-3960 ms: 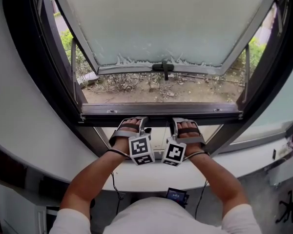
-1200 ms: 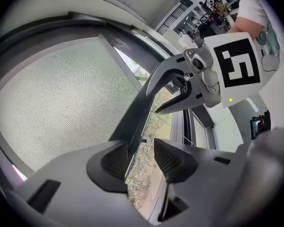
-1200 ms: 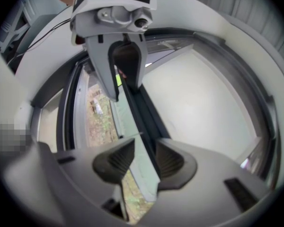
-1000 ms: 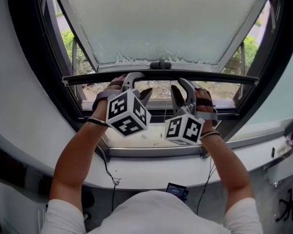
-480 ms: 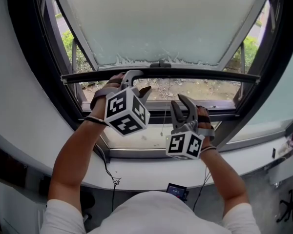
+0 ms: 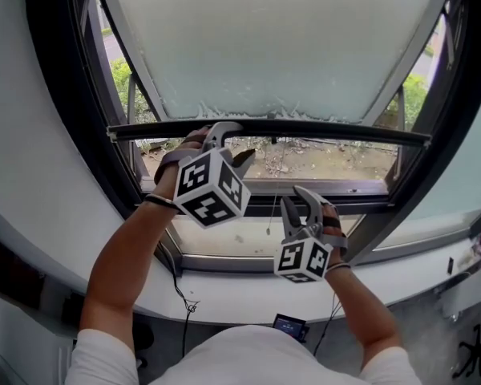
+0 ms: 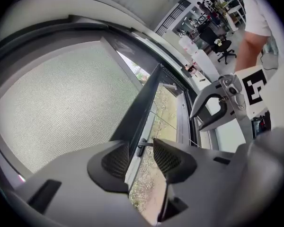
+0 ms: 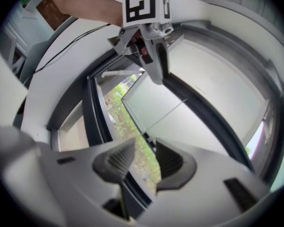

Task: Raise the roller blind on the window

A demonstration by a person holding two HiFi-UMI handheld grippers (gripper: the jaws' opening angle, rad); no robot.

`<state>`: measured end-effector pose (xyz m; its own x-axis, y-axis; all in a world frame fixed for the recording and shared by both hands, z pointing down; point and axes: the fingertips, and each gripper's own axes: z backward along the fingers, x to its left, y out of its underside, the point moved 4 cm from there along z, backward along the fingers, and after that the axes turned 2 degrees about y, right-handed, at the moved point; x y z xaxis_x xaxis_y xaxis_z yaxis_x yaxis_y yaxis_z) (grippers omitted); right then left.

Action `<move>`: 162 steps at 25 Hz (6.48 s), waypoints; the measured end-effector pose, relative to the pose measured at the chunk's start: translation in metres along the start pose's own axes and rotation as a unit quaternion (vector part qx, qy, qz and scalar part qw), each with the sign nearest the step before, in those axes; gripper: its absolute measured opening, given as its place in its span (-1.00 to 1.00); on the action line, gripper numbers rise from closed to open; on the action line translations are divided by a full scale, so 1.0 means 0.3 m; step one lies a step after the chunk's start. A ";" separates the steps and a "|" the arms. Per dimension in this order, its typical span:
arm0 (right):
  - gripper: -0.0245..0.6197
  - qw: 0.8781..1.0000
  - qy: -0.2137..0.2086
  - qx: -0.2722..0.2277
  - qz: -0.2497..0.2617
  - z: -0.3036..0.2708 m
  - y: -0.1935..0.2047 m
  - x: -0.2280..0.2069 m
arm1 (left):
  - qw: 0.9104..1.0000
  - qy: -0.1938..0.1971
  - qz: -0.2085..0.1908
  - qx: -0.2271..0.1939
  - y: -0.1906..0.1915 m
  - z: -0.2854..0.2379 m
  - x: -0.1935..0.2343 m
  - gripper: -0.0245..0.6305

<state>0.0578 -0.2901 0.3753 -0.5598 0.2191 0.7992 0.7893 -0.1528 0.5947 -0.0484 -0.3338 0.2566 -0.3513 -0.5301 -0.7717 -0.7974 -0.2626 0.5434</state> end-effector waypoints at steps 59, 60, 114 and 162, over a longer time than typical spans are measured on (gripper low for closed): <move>-0.49 0.984 -0.129 0.056 -0.105 -0.088 0.069 0.161 | 0.993 -0.088 0.000 -0.076 -0.274 0.175 0.428 -0.43; -0.49 0.984 -0.131 0.058 -0.109 -0.091 0.070 0.164 | 0.993 -0.089 0.001 -0.077 -0.272 0.174 0.427 -0.43; -0.86 0.982 -0.087 0.066 -0.154 -0.250 0.052 0.082 | 0.978 -0.146 0.014 -0.145 -0.353 0.239 0.529 -0.45; -0.86 0.983 -0.050 0.030 -0.176 -0.112 -0.024 -0.035 | 0.908 -0.128 0.263 -0.300 -0.089 0.360 0.155 -0.45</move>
<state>0.0494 -0.3238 0.3656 -0.7751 0.3425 0.5310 0.5669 0.0057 0.8238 -0.0965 -0.2644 0.1705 -0.7699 -0.5251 -0.3626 -0.1013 -0.4604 0.8819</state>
